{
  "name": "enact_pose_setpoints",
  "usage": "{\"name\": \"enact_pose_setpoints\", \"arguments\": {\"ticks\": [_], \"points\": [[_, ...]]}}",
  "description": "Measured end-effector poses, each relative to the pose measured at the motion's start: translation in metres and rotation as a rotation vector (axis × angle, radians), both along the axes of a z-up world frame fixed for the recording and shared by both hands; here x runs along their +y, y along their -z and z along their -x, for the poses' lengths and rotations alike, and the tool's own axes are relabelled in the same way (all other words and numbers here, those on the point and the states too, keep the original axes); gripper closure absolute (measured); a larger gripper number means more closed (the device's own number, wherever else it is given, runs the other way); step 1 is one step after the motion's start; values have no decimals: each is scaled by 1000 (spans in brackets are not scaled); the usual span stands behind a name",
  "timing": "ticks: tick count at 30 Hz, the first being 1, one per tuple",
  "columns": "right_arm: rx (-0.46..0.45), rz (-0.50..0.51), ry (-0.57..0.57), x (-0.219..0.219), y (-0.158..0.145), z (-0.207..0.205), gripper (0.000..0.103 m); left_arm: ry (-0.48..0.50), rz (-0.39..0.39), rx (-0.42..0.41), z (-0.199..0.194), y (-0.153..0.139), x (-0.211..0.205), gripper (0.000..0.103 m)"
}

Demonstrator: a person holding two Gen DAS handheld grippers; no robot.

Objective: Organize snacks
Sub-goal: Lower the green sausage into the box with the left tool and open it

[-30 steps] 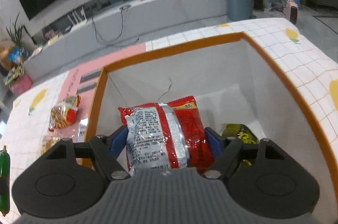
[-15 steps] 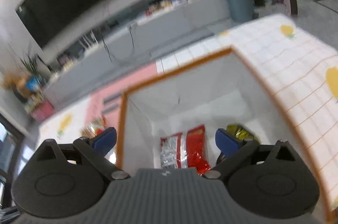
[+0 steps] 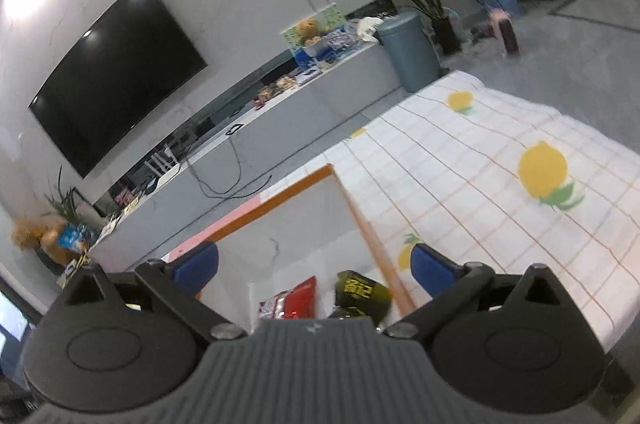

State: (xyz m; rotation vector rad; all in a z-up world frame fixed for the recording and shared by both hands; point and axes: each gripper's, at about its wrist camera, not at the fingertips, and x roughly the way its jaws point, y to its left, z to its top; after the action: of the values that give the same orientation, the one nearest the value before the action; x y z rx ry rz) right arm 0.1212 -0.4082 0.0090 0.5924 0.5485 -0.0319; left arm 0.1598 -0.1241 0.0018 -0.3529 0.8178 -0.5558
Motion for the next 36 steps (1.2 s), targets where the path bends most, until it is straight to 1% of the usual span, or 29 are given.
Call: {"name": "enact_pose_setpoints", "arguments": {"ticks": [3,6,10,14,19,24,29,33,34,35,36], "points": [[11,-41,12,-14,6,2,3,12,-4,44,-12,17,-30,79],[-5,-73,23,-26,8,8,3,23,10,88,-24,31,-48,79],[-25,-103,49,-35,8,12,3,56,3,100,-32,41,-72,79],[-26,-126,58,-38,9,13,3,61,-11,139,-35,50,-88,79],[-34,-142,54,-39,9,14,3,61,-36,152,-38,57,-100,79],[-32,-154,48,-38,11,12,3,43,-59,155,-38,59,-102,79],[-27,-154,43,-36,11,11,3,29,-52,181,-41,63,-107,79],[-27,-149,41,-35,11,10,3,45,-44,202,-44,67,-108,78],[-27,-148,41,-35,11,9,3,46,-31,200,-44,67,-107,78],[-27,-148,41,-35,11,9,3,54,-8,193,-44,66,-105,76],[-26,-148,43,-36,11,9,3,65,9,188,-43,64,-104,60]]}}
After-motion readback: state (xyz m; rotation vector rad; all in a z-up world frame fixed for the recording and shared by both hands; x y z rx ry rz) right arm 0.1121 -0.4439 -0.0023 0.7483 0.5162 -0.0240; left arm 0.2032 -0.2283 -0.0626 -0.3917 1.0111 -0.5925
